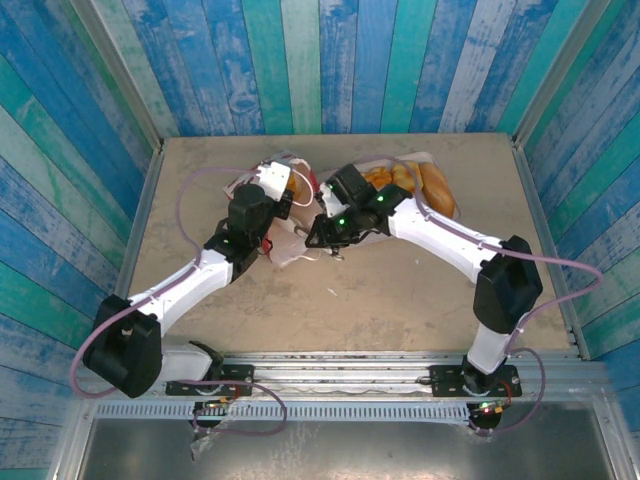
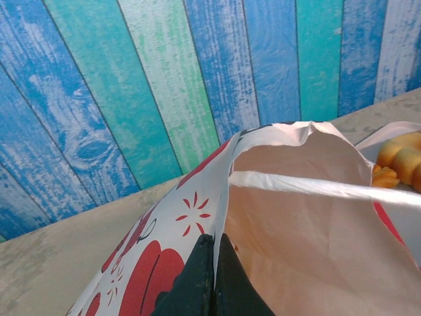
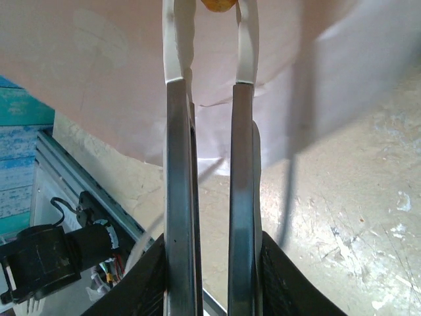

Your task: Take the fake bread out of the paper bag

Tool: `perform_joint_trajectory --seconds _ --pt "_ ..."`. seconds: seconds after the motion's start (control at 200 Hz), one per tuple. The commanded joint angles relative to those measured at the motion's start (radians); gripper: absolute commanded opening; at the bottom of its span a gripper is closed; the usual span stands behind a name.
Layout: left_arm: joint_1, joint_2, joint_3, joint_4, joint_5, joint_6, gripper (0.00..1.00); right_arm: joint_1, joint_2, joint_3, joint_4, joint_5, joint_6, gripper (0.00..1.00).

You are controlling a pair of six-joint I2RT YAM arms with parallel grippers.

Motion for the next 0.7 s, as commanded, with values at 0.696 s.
perform_joint_trajectory --seconds 0.696 --pt "-0.001 0.055 0.034 0.017 -0.188 -0.035 0.00 -0.084 -0.245 -0.168 -0.127 -0.139 -0.105 0.01"
